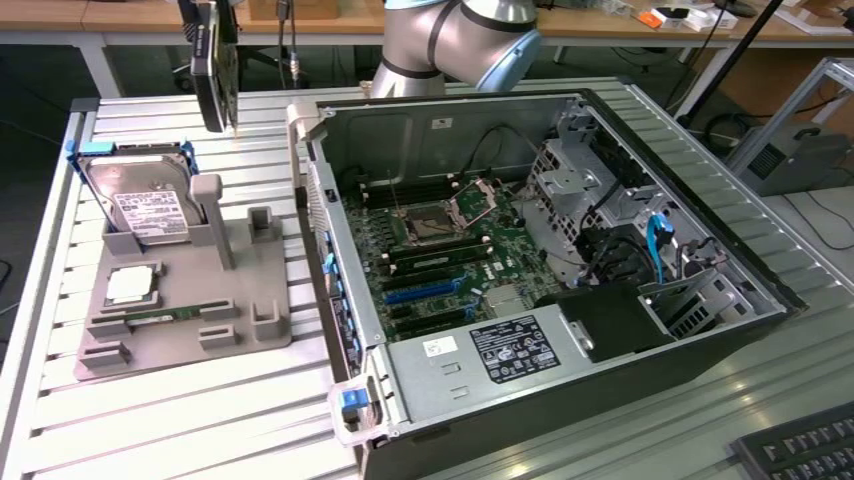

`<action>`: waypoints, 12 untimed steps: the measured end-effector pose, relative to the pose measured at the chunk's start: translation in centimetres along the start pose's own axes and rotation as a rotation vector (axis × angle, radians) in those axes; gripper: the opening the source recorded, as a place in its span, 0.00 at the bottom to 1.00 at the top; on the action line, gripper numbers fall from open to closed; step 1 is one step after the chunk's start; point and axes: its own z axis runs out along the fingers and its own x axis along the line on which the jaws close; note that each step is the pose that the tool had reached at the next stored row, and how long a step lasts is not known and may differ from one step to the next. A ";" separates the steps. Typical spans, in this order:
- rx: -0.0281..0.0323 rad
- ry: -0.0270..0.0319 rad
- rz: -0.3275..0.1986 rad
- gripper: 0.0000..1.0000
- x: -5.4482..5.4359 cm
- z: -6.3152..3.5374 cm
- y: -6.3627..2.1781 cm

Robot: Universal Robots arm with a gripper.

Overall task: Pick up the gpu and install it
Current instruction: 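Pick up the gpu and move the gpu toward the slot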

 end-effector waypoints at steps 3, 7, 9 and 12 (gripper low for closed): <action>0.0002 0.0002 0.000 0.27 0.0 0.01 -0.03; 0.0005 0.0000 0.000 0.27 -0.2 0.15 -0.19; 0.0007 0.0002 0.000 0.27 -0.4 0.21 -0.32; 0.0008 0.0002 0.000 0.27 -0.6 0.28 -0.51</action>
